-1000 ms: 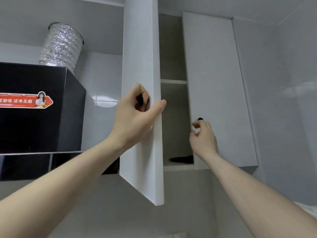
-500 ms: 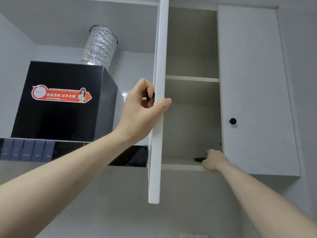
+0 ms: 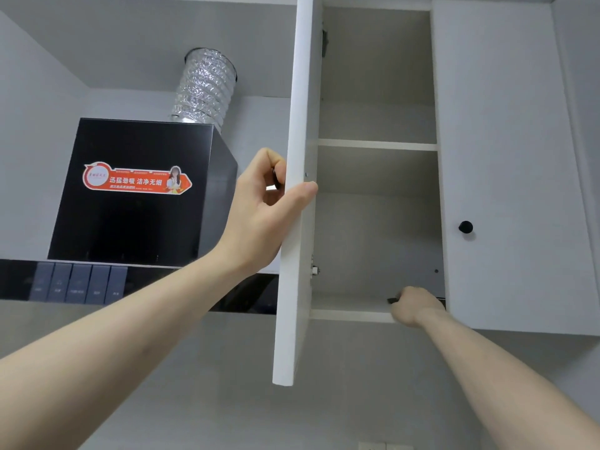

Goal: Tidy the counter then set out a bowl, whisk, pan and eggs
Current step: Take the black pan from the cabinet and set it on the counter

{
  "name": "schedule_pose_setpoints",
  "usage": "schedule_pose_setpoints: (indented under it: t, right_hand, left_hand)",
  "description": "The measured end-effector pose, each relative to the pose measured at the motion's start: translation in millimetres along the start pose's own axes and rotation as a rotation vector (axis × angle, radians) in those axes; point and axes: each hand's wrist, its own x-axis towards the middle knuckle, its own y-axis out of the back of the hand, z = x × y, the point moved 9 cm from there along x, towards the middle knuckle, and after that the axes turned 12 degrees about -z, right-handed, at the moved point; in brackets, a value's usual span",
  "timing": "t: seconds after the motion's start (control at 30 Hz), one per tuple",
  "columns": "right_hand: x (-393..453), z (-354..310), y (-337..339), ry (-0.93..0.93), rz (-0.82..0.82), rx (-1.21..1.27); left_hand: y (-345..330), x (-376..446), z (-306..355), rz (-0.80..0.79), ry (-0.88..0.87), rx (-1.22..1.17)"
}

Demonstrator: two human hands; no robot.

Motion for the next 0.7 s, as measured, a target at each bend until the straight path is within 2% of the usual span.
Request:
schedule_pose_setpoints:
  t: [0.13,0.3,0.47,0.6,0.7]
  right_hand:
    - [-1,4,19,-0.044,0.051,-0.155]
    - [13,4,23,-0.119,-0.03,-0.288]
    - [23,1,18,-0.14,-0.039,-0.366]
    - [22,-9,19,-0.074,-0.003,-0.375]
    - [12,-19,24,0.049,0.095,-0.446]
  left_hand:
    - [0,0,-1,-0.002,0.013,0.013]
    - [1,0,0,-0.005,0.007,0.035]
    - [3,0,-1,-0.008,0.012,0.071]
    - [4,1,-1,-0.012,0.013,0.071]
    - [4,1,-2,-0.006,0.019,0.061]
